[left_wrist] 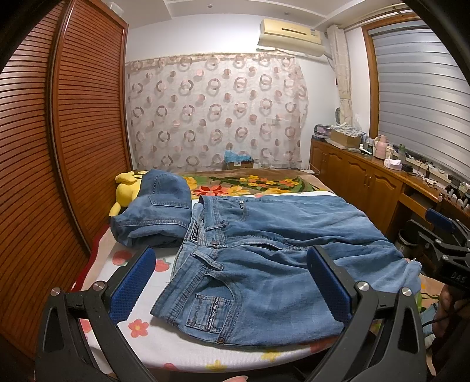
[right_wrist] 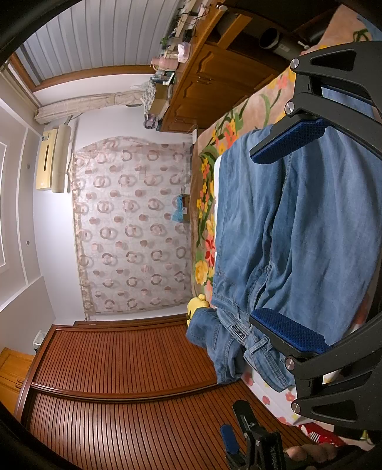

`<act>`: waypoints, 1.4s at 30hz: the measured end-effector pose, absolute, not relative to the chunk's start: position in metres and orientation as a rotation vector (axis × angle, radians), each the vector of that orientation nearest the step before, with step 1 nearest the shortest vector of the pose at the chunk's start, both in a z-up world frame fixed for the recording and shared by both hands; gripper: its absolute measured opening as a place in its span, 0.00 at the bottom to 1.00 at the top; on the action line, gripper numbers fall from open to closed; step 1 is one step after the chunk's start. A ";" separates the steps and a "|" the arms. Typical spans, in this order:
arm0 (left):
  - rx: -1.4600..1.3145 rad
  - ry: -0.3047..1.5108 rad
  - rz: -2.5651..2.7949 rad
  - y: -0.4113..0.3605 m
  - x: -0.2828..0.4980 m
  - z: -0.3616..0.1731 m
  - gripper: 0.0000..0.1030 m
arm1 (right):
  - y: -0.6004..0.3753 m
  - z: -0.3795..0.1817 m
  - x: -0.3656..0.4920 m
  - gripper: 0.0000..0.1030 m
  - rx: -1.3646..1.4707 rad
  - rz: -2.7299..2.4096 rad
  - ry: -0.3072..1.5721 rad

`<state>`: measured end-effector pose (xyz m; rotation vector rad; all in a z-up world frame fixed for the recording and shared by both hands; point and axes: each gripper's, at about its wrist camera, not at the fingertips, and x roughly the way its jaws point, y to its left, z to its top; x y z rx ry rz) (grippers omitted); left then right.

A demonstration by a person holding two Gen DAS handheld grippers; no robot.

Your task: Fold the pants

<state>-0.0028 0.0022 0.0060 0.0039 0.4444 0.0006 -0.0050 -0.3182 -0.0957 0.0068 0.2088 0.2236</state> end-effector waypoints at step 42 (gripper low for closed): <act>0.001 0.468 -0.026 -0.006 -0.008 0.010 1.00 | -0.318 -0.097 -0.004 0.96 -0.011 0.221 0.222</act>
